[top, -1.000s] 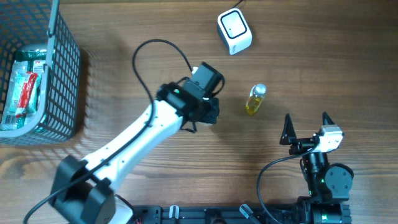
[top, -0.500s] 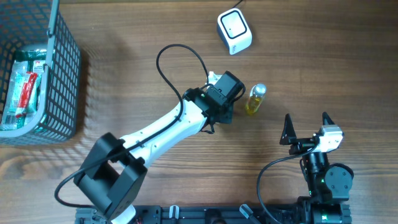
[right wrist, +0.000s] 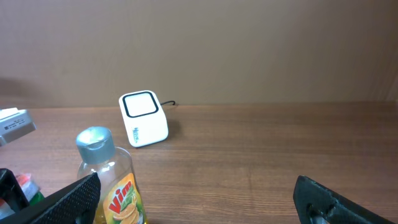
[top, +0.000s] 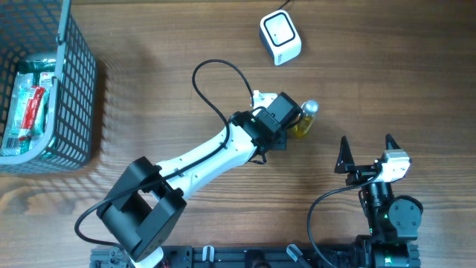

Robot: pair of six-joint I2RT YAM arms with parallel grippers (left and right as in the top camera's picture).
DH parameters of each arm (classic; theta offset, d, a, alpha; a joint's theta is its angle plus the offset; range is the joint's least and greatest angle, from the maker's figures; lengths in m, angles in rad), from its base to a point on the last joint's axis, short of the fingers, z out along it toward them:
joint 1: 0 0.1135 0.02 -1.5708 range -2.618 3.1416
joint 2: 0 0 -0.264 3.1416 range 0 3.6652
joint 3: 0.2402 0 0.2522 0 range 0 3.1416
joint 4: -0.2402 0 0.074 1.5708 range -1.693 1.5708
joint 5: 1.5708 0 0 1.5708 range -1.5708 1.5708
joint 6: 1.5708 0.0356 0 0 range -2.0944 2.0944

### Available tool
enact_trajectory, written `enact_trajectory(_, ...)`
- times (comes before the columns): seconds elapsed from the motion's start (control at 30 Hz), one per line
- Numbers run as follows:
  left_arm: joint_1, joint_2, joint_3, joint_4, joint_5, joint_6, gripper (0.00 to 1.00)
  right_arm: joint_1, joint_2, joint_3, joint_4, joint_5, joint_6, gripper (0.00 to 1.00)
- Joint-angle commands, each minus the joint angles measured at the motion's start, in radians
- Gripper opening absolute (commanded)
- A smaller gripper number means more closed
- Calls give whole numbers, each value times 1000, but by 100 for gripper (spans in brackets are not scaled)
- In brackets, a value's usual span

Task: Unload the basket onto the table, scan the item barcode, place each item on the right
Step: 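Place the orange snack pack beside the soap bottle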

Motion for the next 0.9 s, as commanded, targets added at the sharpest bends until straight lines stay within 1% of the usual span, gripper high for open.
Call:
enact_trajectory(0.0,0,4,5,4,-25,-17,66,-3,-2,-1,3,10,12,100)
enact_trajectory(0.03,0,4,5,3,-25,-17,69,-3,-2,-1,3,10,12,100)
enact_trajectory(0.17,0,4,5,4,-25,-16,97,-3,-2,-1,3,9,12,100)
enact_trajectory(0.2,0,4,5,8,-25,-8,100,-3,-2,-1,3,9,12,100)
enact_trajectory(0.27,5,-2,8,8,-26,-2,100,-3,-2,-1,3,9,12,100)
enact_trajectory(0.33,19,-30,27,7,-25,48,100,-3,-2,-1,3,9,12,100)
enact_trajectory(0.47,56,-107,68,-15,-55,104,100,-3,-2,-1,3,10,12,100)
enact_trajectory(0.53,93,-170,78,-35,-100,127,100,-3,-2,-1,3,9,12,100)
enact_trajectory(0.67,202,-306,78,-37,-116,223,100,-3,-2,-1,3,10,12,100)
enact_trajectory(0.7,232,-334,78,-36,-117,253,99,-3,-2,-1,3,9,12,100)
enact_trajectory(0.73,270,-370,79,-32,-117,311,100,-3,-2,-1,3,10,12,100)
enact_trajectory(0.8,356,-447,86,-21,-114,489,100,-3,-2,-1,3,10,12,100)
enact_trajectory(0.87,443,-502,121,-24,-114,560,100,-3,-2,-1,3,9,12,100)
